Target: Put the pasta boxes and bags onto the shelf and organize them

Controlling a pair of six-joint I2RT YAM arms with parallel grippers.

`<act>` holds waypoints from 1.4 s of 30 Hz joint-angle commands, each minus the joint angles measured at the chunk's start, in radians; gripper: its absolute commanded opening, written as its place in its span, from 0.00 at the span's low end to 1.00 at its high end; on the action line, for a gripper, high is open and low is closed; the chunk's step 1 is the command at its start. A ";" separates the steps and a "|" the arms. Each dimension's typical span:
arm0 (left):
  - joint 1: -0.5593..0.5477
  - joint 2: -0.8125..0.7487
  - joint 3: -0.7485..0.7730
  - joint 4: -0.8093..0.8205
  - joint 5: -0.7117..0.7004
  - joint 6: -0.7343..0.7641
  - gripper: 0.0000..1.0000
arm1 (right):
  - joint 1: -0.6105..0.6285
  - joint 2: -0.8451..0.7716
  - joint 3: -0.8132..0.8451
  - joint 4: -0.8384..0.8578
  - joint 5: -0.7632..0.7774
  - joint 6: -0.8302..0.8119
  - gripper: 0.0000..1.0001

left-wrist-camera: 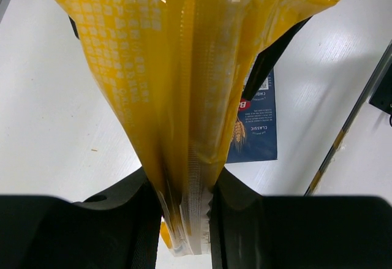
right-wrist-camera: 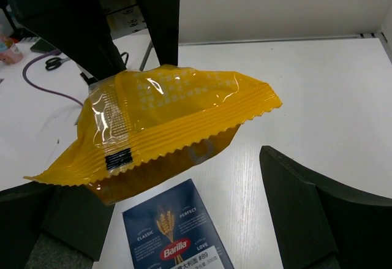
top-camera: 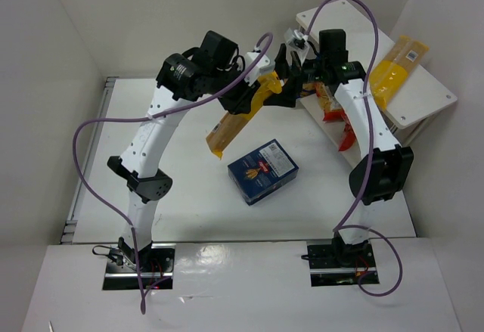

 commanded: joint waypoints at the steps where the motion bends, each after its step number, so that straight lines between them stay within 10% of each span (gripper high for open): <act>1: -0.005 -0.074 0.027 0.082 0.068 -0.003 0.00 | 0.031 0.021 0.074 -0.023 -0.141 -0.014 0.96; 18: -0.005 -0.056 0.017 0.082 0.120 0.007 0.00 | 0.061 0.054 0.180 -0.061 -0.141 0.035 0.93; 21: -0.005 -0.056 0.017 0.082 0.130 0.007 0.00 | 0.071 0.063 0.189 -0.051 -0.141 0.073 0.77; 25: -0.005 -0.045 0.035 0.082 0.130 0.007 0.00 | 0.090 0.063 0.189 -0.025 -0.141 0.098 0.00; 31: -0.005 -0.054 0.056 0.082 0.067 0.007 0.00 | 0.081 0.042 0.178 -0.025 -0.141 0.098 0.00; 37: -0.005 -0.093 0.047 0.082 -0.028 -0.003 0.42 | 0.042 0.032 0.160 -0.005 -0.141 0.125 0.00; 42: -0.005 -0.113 0.038 0.082 -0.099 -0.003 0.99 | 0.041 0.020 0.160 -0.005 -0.141 0.125 0.00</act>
